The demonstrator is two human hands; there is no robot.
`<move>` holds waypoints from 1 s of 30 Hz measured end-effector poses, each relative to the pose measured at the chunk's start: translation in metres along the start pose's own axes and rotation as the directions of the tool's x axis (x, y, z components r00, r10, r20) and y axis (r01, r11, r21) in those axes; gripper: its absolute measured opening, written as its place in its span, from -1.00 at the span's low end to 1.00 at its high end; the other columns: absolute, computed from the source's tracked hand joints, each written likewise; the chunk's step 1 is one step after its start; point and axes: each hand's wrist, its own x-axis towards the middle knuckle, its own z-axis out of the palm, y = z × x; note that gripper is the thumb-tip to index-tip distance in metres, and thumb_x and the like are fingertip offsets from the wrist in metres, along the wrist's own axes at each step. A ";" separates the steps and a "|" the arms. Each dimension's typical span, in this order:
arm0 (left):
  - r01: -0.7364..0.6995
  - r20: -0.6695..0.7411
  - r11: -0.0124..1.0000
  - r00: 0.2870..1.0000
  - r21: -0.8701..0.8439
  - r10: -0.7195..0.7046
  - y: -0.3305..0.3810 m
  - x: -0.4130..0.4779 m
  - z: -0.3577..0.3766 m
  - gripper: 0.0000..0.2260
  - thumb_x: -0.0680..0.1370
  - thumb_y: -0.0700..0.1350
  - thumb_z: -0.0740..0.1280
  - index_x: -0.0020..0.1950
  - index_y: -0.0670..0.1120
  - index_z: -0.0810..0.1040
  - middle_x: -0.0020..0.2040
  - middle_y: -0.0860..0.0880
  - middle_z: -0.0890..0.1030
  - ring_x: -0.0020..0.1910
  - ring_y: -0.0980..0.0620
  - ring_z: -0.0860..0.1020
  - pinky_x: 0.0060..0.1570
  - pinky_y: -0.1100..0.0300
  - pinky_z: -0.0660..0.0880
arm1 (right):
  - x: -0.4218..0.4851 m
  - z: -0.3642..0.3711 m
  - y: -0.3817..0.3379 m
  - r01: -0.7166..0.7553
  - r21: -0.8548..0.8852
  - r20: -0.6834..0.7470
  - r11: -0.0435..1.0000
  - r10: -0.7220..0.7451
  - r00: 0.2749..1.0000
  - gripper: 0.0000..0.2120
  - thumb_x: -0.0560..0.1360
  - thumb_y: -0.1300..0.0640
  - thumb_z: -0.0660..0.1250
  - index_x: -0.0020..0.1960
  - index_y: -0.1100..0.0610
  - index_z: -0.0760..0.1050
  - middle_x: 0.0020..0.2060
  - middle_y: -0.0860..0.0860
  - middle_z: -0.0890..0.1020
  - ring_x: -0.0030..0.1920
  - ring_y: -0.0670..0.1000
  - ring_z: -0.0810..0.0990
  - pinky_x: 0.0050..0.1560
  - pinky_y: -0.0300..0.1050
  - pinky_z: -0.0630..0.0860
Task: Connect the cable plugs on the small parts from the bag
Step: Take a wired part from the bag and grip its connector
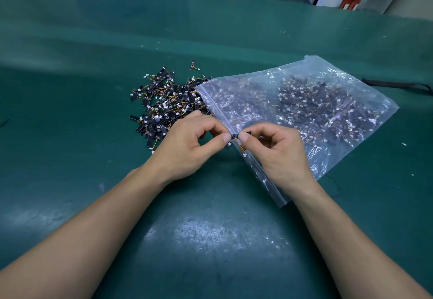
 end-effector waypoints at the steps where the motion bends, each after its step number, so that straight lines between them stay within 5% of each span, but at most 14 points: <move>1: -0.003 -0.005 1.000 1.000 -0.005 0.002 0.000 0.000 0.000 -0.83 0.55 0.05 0.31 -0.15 0.03 0.61 -0.21 0.19 0.61 -0.15 0.05 0.48 -0.10 0.06 0.46 | -0.001 0.001 0.000 0.004 -0.005 0.000 1.000 -0.004 1.000 -0.90 0.48 0.13 0.46 -0.21 0.02 0.67 -0.29 0.03 0.70 -0.33 0.21 0.57 -0.25 0.17 0.51; 16: -0.014 -0.023 1.000 1.000 -0.021 0.013 0.000 0.000 0.000 -0.84 0.54 0.02 0.33 -0.16 -0.02 0.63 -0.22 0.12 0.62 -0.15 0.00 0.50 -0.12 0.04 0.46 | -0.001 0.000 -0.001 0.012 -0.046 0.011 0.999 -0.011 1.000 -0.84 0.54 0.23 0.45 -0.21 0.07 0.67 -0.34 0.12 0.67 -0.34 0.26 0.54 -0.28 0.21 0.49; 22: -0.073 -0.022 0.997 0.997 0.019 0.073 -0.001 0.001 0.002 -0.86 0.54 -0.03 0.35 -0.17 -0.04 0.62 -0.23 0.16 0.61 -0.18 0.12 0.47 -0.14 0.22 0.41 | -0.003 -0.003 0.002 -0.008 -0.063 0.099 0.998 0.015 0.995 -0.88 0.50 0.10 0.41 -0.20 0.06 0.67 -0.40 -0.02 0.64 -0.42 -0.06 0.41 -0.38 -0.11 0.35; 30: -0.039 -0.008 0.999 0.999 -0.030 0.039 0.002 0.000 0.000 -0.87 0.51 0.02 0.34 -0.12 0.00 0.63 -0.20 0.12 0.62 -0.14 0.07 0.49 -0.12 0.15 0.44 | -0.002 -0.006 0.004 0.003 -0.034 0.109 0.999 0.000 0.994 -0.87 0.55 0.18 0.41 -0.16 0.09 0.69 -0.42 -0.06 0.62 -0.44 -0.09 0.38 -0.42 -0.20 0.31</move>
